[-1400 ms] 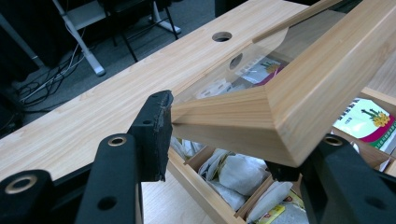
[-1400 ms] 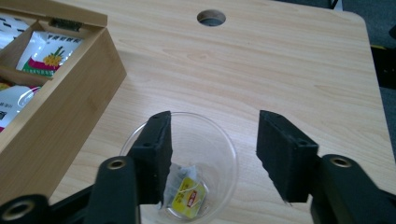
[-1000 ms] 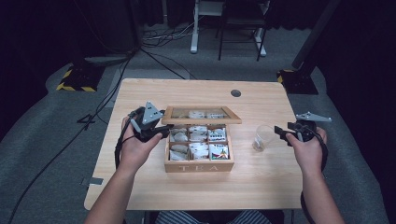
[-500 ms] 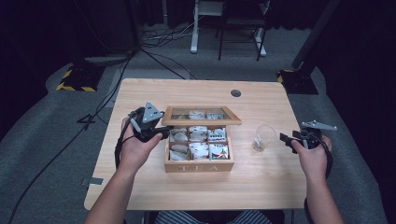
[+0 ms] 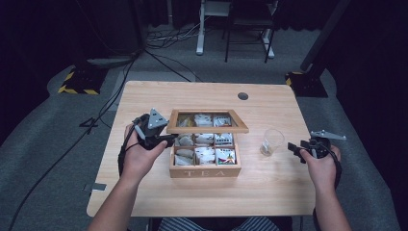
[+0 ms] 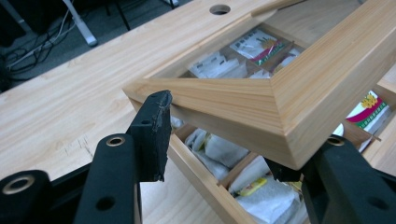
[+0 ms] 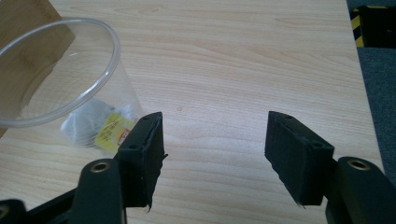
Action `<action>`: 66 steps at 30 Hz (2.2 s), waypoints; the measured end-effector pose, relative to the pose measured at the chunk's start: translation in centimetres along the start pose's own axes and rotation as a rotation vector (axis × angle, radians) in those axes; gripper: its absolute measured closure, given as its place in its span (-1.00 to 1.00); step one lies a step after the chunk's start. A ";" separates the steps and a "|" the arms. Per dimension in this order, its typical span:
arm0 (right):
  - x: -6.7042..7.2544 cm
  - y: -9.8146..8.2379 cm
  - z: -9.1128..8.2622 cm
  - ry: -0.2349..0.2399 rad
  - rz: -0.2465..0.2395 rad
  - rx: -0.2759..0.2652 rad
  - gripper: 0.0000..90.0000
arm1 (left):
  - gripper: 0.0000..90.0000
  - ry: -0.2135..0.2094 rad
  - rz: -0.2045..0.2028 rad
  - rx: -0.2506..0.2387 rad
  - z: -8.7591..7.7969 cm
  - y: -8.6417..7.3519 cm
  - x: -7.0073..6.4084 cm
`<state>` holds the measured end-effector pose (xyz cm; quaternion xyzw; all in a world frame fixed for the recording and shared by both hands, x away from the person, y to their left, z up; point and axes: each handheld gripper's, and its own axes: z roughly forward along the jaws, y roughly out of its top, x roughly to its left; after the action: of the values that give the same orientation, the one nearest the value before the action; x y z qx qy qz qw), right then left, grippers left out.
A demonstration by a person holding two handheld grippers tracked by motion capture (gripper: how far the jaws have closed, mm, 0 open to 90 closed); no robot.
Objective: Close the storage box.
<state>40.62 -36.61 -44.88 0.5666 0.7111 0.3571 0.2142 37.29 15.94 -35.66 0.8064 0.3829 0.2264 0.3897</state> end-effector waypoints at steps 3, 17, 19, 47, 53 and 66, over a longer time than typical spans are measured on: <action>0.0 -0.2 0.3 0.008 0.001 0.002 -0.15 | 0.08 -0.001 -0.005 0.017 0.0 -0.3 -0.2; -0.2 -1.1 1.7 0.027 0.014 0.018 -0.15 | 0.10 -0.010 -0.019 0.092 0.2 -1.7 -1.0; -0.2 -1.2 1.9 0.030 0.015 0.018 -0.15 | 0.11 -0.013 -0.019 0.103 0.3 -1.9 -1.2; -0.5 -2.1 2.6 0.039 0.034 0.028 -0.15 | 0.11 -0.118 -0.017 0.222 0.6 -3.0 -2.2; -0.4 -2.0 2.8 0.044 0.033 0.026 -0.15 | 0.10 -0.129 -0.017 0.231 0.4 -3.3 -2.3; -0.1 -1.4 3.4 0.063 0.024 0.022 -0.15 | 0.10 -0.145 -0.024 0.268 0.5 -4.3 -2.7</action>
<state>42.13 -35.90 -48.17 0.5660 0.7145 0.3694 0.1809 34.08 15.34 -39.59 0.8609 0.3901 0.1099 0.3076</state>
